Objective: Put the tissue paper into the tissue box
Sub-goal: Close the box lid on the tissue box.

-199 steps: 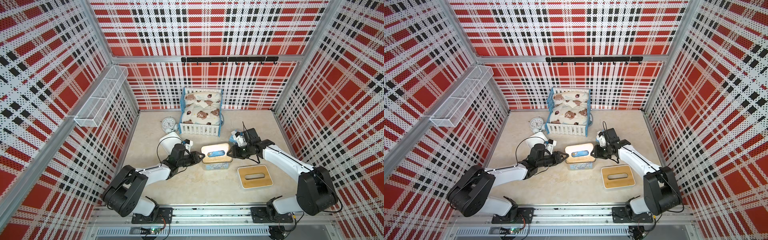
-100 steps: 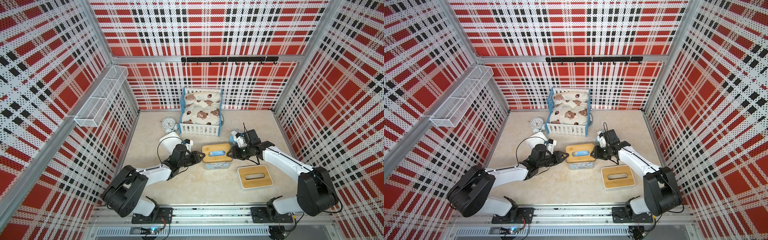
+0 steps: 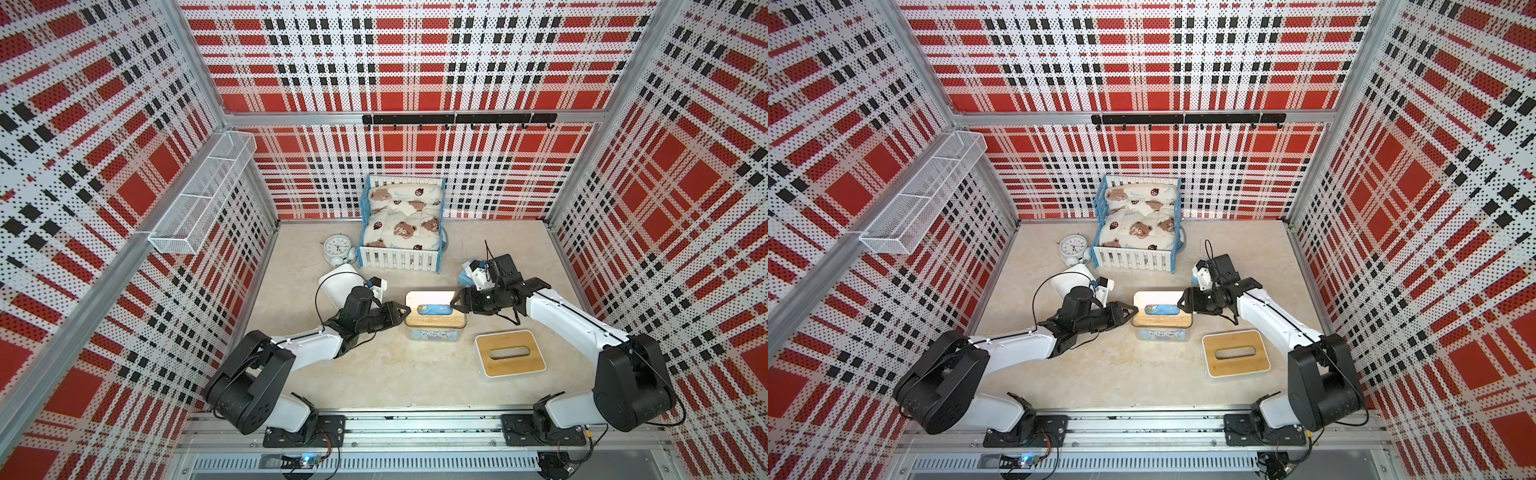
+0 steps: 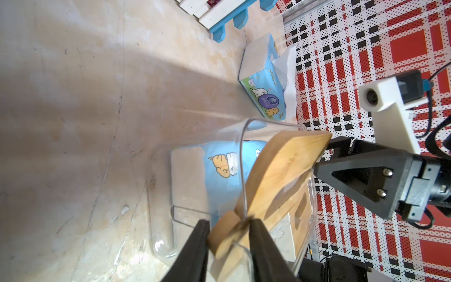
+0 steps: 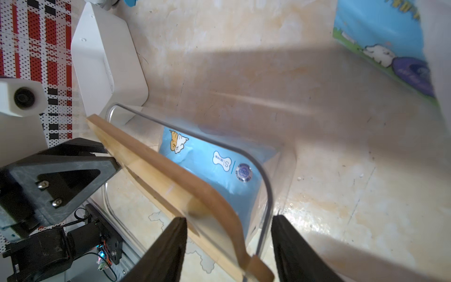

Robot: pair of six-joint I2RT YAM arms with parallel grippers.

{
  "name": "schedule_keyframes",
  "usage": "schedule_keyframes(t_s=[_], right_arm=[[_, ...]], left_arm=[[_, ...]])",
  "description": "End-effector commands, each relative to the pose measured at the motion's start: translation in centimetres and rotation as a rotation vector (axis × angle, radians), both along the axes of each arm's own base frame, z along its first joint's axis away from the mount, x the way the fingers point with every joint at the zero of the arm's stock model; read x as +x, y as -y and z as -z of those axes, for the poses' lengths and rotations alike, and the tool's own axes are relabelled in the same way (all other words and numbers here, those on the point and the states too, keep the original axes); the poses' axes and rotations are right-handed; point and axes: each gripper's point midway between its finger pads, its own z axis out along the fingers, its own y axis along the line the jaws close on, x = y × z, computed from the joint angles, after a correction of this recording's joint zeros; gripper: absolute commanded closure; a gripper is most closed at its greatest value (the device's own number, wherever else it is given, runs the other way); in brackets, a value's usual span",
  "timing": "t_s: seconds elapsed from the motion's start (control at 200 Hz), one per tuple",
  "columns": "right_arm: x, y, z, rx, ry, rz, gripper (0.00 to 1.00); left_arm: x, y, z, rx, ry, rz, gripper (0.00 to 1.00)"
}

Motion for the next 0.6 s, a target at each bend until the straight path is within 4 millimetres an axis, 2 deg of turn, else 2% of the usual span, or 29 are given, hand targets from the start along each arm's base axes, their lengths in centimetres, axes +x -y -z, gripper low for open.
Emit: schedule_keyframes(t_s=[0.0,0.261,0.596], right_arm=[[0.9,0.0,-0.1,-0.017,0.016,-0.016,0.38],[0.6,-0.6,0.1,0.028,-0.006,-0.022,0.51],[-0.1,-1.4,0.6,0.048,-0.019,-0.028,0.55]], left_arm=[[-1.0,-0.5,1.6,0.049,-0.058,0.023,0.68],[-0.9,-0.2,1.6,0.063,-0.052,0.019,0.68],[-0.8,0.5,1.6,0.093,-0.042,0.029,0.68]])
